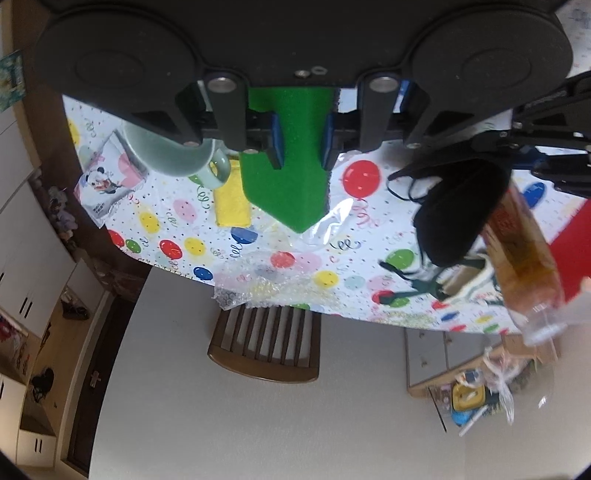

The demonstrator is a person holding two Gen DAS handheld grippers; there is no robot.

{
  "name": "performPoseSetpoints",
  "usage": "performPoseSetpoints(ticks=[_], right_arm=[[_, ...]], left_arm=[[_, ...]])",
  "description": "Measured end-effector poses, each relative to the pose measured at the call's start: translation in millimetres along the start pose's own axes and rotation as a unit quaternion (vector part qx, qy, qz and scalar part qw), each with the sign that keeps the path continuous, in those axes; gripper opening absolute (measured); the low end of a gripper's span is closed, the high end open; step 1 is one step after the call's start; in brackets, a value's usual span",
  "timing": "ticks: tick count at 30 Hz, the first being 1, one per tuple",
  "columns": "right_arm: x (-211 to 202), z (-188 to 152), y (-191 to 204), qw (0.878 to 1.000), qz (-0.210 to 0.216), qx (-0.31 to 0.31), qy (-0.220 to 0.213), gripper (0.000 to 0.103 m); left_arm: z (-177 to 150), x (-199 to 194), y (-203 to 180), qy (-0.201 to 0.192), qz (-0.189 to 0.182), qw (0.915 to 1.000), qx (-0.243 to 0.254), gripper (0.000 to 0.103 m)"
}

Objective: Organize soft objects
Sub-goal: 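Grasp the black mask with the left tool while the right tool grasps the green sponge, then carry the black mask and green sponge into the red box with both tools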

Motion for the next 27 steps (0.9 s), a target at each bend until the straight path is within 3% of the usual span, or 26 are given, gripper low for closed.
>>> performPoseSetpoints(ticks=[16,27], right_arm=[[-86,-15,34,0.998,0.059,-0.004,-0.035,0.02],[-127,1,95,0.994,0.087,-0.032,-0.054,0.02]], left_arm=[[0,-72,7,-0.044,-0.036,0.9982,-0.02,0.015],[-10,-138,55,-0.069,-0.047,0.9952,-0.051,0.015]])
Point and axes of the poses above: each gripper's, at about its wrist camera, not at the fingertips, and x roughly the way its jaws point, y to its left, z to its top, the point moved 10 cm from there along x, roughly the way its jaws point, and after that the axes turned 9 degrees about y, right-handed, at the moved point
